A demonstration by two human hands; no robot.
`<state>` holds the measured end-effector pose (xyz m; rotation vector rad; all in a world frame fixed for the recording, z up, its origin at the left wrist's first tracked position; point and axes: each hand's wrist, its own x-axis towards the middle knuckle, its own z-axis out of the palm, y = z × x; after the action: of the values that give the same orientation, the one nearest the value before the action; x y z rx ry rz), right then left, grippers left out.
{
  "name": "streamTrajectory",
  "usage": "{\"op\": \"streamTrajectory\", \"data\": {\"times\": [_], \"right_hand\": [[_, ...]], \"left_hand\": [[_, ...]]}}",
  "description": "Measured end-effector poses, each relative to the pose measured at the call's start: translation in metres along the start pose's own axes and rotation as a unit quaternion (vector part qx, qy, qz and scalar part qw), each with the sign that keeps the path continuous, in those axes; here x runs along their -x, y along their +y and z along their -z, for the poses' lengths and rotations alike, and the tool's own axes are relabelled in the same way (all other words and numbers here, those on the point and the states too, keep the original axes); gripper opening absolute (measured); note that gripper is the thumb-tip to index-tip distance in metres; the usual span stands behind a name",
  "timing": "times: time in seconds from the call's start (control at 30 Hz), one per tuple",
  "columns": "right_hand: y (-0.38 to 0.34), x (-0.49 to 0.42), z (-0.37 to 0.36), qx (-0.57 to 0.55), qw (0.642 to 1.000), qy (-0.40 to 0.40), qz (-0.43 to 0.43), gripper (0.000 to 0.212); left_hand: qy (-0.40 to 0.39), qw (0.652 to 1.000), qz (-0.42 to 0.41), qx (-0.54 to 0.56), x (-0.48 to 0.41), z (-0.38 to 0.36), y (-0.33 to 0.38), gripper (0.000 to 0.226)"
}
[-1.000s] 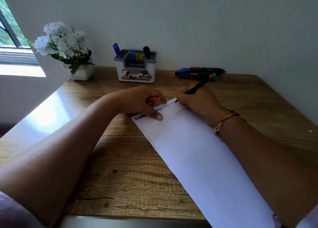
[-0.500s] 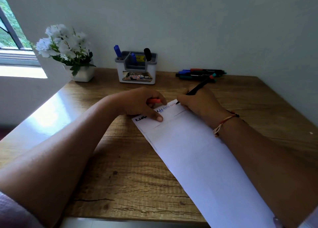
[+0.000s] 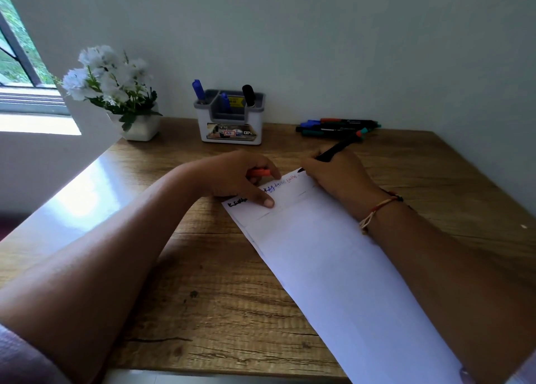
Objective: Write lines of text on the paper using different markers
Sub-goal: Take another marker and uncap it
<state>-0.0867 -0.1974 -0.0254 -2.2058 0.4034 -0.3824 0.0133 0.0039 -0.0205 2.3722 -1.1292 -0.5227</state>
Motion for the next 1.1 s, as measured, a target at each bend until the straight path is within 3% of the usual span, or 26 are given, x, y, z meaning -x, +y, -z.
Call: {"op": "streamTrajectory", "data": {"times": [0.1, 0.23, 0.33, 0.5, 1.1], "right_hand": [[0.0008, 0.0039, 0.0, -0.119, 0.993, -0.001, -0.002, 0.014], [0.0005, 0.0078, 0.0041, -0.142, 0.987, -0.049, 0.061, 0.021], [0.0011, 0.0073, 0.0076, -0.176, 0.98, -0.081, 0.05, 0.015], [0.0014, 0.0029, 0.0086, -0.192, 0.974, -0.12, 0.004, 0.03], [0.0012, 0.0052, 0.0089, -0.194, 0.971, -0.124, 0.059, 0.028]], "left_hand": [[0.002, 1.0, -0.002, -0.001, 0.0008, 0.0003, 0.0015, 0.057], [0.012, 1.0, 0.011, 0.007, 0.0009, -0.0001, 0.003, 0.07], [0.013, 1.0, 0.017, 0.01, 0.0007, 0.0, 0.0026, 0.076], [0.009, 1.0, 0.019, 0.018, 0.0009, 0.0, 0.0022, 0.075], [0.009, 1.0, 0.013, 0.01, 0.0001, 0.0002, 0.0009, 0.072]]}}
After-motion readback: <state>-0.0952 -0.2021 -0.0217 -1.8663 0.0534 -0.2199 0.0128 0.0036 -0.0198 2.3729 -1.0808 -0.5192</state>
